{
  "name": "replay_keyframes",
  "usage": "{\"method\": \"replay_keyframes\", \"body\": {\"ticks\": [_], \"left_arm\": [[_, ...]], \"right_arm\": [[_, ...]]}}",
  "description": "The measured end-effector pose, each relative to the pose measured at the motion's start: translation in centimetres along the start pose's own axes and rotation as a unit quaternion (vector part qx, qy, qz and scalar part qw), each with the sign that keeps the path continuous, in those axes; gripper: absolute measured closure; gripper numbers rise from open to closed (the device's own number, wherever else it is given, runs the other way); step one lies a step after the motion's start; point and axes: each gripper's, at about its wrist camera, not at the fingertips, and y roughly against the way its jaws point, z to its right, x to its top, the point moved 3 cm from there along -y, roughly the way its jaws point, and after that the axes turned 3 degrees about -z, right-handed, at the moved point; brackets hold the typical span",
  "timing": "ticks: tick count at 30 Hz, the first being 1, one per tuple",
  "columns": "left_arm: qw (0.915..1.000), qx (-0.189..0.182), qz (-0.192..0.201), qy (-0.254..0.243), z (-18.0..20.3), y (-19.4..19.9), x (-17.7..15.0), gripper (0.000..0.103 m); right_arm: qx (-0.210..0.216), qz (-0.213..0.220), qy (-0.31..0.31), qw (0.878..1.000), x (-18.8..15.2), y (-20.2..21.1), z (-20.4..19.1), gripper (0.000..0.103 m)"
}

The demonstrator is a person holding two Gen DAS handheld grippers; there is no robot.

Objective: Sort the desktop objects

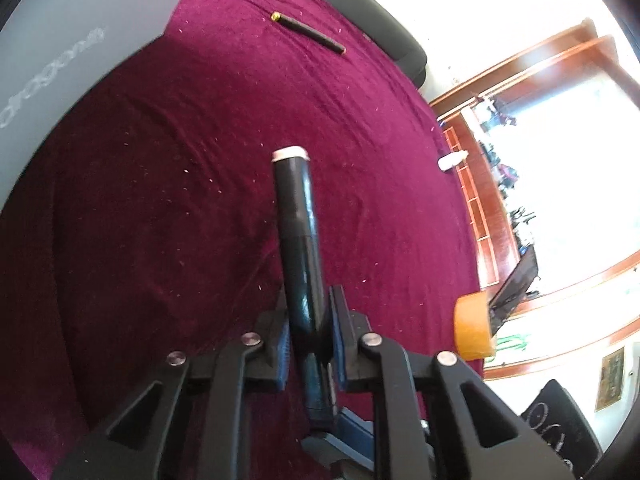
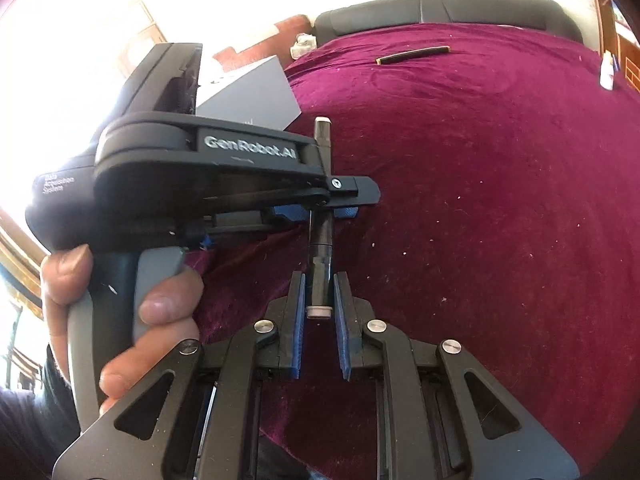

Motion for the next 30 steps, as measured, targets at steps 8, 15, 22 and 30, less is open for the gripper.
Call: {"method": "replay_keyframes", "body": {"ticks": [8, 15, 22, 30], "left_arm": [[0.9978, -0.024, 0.062, -0.005, 0.7, 5.5, 0.5, 0.0], [0.9904, -0.009, 0.137, -0.016, 0.5, 13.2, 2.8, 0.0], [0.9791, 0.007, 0.203, -0.004, -2.0, 19.3, 6.1, 0.0], [0.9713, 0.037, 0.235, 0.017, -5.2, 21.6, 9.1, 0.0]], "right_arm": [[0.021, 0.016, 0.031, 0.999, 1.6, 1.4, -2.8, 0.09], [0.066, 0.042, 0.069, 0.995, 4.8, 2.7, -7.3, 0.089], [0.102, 0.049, 0.106, 0.988, 9.2, 1.3, -13.0, 0.089], [0.129, 0.031, 0.111, 0.985, 12.0, -2.2, -16.5, 0.089]]}}
